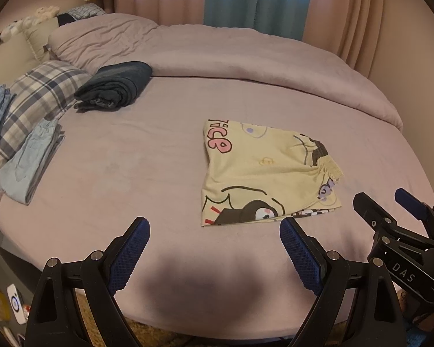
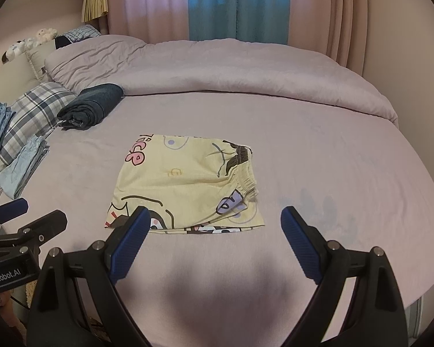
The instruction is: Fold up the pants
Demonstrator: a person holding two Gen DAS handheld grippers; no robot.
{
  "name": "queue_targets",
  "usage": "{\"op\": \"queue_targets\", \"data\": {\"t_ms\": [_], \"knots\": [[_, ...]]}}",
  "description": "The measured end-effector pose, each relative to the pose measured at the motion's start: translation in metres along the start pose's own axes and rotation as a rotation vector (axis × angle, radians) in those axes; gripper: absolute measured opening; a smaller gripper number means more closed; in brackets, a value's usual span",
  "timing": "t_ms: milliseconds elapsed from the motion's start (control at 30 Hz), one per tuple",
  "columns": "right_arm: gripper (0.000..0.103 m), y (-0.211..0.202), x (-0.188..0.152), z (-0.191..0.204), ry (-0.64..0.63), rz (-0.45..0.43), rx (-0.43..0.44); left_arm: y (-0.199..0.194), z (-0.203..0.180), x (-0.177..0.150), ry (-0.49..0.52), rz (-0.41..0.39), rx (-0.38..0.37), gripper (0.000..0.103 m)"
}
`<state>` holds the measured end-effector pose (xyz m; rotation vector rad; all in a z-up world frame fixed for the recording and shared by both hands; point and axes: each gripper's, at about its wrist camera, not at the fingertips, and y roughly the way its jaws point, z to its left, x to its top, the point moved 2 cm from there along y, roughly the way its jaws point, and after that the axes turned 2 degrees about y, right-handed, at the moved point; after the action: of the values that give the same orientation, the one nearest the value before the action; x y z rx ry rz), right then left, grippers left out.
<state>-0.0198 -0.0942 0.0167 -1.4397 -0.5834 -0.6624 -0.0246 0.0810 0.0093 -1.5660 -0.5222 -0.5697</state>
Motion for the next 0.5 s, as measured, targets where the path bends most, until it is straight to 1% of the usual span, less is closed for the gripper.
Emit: {"op": "queue_targets", "data": {"t_ms": [500], "knots": [[0.092, 0.004, -0.0042, 0.0053, -0.006, 0.018, -0.014, 0.0008, -0.0008, -0.0001, 0.005, -0.001, -0.003, 0.091]]}}
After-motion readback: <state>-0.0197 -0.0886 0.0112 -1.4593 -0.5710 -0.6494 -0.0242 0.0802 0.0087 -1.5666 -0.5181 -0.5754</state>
